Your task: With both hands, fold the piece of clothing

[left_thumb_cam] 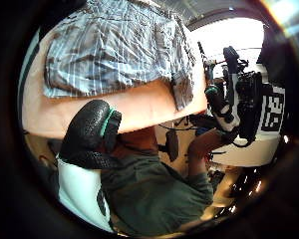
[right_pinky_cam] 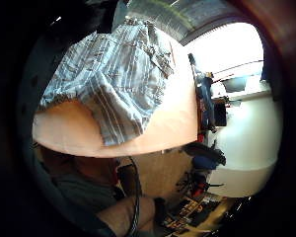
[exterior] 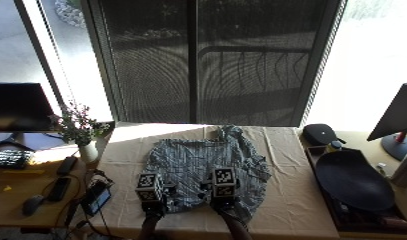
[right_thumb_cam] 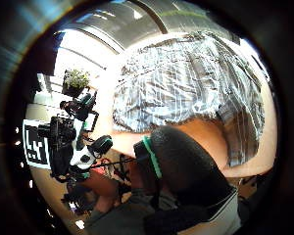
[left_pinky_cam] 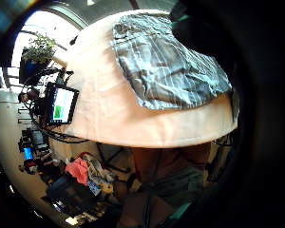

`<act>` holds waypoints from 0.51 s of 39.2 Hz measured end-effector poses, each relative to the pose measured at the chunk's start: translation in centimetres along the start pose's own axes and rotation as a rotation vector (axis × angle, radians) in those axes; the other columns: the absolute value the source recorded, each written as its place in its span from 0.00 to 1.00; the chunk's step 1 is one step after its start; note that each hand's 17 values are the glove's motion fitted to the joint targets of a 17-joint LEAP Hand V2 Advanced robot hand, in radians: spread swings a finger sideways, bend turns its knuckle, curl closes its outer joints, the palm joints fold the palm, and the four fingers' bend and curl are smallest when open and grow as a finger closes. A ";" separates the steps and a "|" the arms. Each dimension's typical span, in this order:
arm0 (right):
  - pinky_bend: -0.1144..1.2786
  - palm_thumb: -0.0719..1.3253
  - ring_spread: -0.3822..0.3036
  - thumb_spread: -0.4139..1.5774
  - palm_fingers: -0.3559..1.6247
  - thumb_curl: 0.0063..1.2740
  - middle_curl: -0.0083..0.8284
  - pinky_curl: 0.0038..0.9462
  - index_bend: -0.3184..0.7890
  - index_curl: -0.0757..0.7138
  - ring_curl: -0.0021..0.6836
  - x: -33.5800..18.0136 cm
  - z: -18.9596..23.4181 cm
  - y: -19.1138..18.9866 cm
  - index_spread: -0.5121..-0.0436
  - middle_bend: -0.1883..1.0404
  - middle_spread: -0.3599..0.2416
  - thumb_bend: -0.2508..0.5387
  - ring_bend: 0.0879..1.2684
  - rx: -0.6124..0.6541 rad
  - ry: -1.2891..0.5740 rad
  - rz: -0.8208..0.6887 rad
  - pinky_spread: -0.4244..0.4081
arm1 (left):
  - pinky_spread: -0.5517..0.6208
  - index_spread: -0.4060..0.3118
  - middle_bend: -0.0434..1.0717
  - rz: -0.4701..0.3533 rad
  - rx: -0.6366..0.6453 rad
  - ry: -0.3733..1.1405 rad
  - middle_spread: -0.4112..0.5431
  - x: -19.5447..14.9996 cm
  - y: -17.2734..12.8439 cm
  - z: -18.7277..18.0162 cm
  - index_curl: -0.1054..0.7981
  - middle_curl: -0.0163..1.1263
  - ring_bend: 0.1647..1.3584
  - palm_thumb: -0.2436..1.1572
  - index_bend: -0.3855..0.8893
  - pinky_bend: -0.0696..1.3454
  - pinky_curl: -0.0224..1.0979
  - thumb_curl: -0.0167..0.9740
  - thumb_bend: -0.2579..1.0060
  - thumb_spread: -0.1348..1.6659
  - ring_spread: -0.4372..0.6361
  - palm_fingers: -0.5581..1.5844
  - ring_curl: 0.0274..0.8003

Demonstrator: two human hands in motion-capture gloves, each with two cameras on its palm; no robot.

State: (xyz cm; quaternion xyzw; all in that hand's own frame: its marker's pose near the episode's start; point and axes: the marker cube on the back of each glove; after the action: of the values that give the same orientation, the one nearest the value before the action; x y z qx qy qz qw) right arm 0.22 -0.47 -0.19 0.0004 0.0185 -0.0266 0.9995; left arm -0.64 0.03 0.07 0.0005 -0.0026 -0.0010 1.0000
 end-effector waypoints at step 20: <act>0.60 0.29 0.80 0.77 0.24 0.21 0.33 0.37 0.40 0.41 0.35 4.9 3.4 -0.5 0.32 0.29 0.64 0.29 0.18 -0.113 0.070 0.086 0.79 | 0.65 0.42 0.21 0.000 -0.066 -0.003 0.46 -0.4 -2.2 4.5 0.41 0.32 0.30 0.52 0.41 0.44 0.27 0.34 0.19 0.68 0.59 0.43 0.33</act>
State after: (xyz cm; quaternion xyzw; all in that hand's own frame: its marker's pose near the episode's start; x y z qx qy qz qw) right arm 5.18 -1.20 3.05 -0.0544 0.0548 0.0172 0.9969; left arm -1.09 -2.13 4.53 -0.0324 -0.0040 -0.0012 0.9995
